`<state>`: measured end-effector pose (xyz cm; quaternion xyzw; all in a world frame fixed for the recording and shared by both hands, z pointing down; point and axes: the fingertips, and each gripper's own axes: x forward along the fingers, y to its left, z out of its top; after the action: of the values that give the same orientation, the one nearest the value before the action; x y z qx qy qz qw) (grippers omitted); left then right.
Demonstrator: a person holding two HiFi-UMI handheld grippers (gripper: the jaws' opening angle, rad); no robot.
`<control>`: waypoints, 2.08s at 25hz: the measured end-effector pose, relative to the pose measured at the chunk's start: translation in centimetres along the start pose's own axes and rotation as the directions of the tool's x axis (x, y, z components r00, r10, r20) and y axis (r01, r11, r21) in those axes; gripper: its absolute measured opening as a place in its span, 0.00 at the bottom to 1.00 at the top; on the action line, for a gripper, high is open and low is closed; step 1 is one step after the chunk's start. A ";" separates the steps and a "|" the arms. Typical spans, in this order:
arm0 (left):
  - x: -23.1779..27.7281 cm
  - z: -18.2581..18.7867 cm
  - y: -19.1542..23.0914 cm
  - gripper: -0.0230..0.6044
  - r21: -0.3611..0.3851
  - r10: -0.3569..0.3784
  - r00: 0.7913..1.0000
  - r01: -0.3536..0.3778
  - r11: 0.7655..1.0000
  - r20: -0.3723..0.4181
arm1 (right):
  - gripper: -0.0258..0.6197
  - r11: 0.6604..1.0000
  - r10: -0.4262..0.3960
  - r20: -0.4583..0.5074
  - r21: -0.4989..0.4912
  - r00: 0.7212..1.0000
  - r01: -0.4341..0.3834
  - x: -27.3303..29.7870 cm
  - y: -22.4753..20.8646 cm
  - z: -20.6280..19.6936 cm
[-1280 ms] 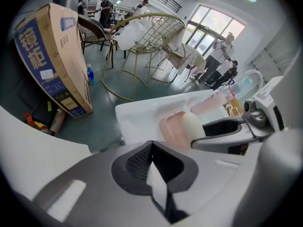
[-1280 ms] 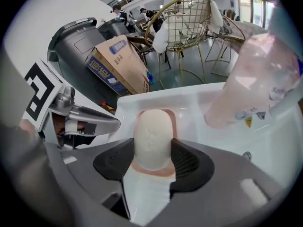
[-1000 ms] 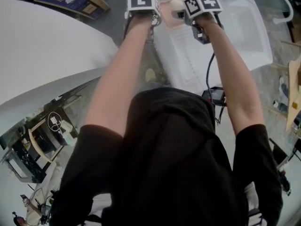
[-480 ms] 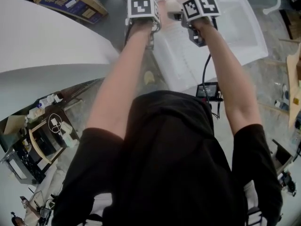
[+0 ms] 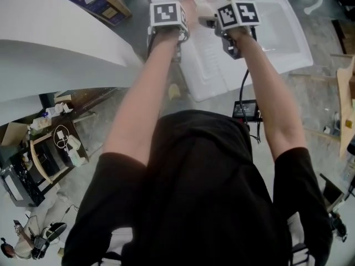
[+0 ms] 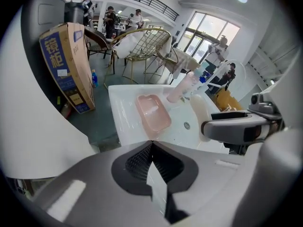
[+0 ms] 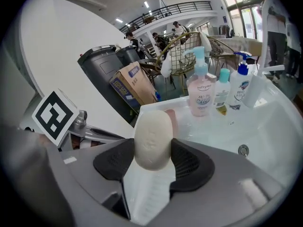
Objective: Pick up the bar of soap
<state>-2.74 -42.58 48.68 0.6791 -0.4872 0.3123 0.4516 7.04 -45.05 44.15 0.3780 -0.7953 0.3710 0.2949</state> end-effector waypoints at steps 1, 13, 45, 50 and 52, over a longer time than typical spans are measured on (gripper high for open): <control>-0.3 -0.3 -0.2 0.03 -0.001 0.003 1.000 -0.003 1.000 0.005 | 0.45 1.000 0.005 0.010 -0.004 1.000 -0.005 -0.4 0.2 -0.2; -3.6 -7.3 -4.3 0.03 -0.011 0.028 0.999 -0.027 1.000 0.044 | 0.45 0.997 0.065 0.115 -0.037 0.991 -0.062 -6.8 2.3 -4.8; -8.8 -22.5 -12.5 0.03 -0.043 0.087 0.992 -0.084 0.996 0.088 | 0.45 0.990 0.127 0.180 -0.082 0.975 -0.113 -18.0 4.1 -17.9; -8.3 -22.6 -12.8 0.03 -0.035 0.085 0.993 -0.082 0.996 0.085 | 0.45 0.990 0.119 0.169 -0.091 0.978 -0.105 -17.4 4.0 -18.0; -8.1 -22.6 -12.8 0.03 -0.033 0.086 0.993 -0.084 0.996 0.080 | 0.45 0.991 0.114 0.162 -0.094 0.980 -0.100 -17.0 3.9 -18.1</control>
<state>6.99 -17.31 46.74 0.6632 -0.5383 0.2961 0.4275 16.41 -22.16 39.96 0.3514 -0.8515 0.3193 0.2228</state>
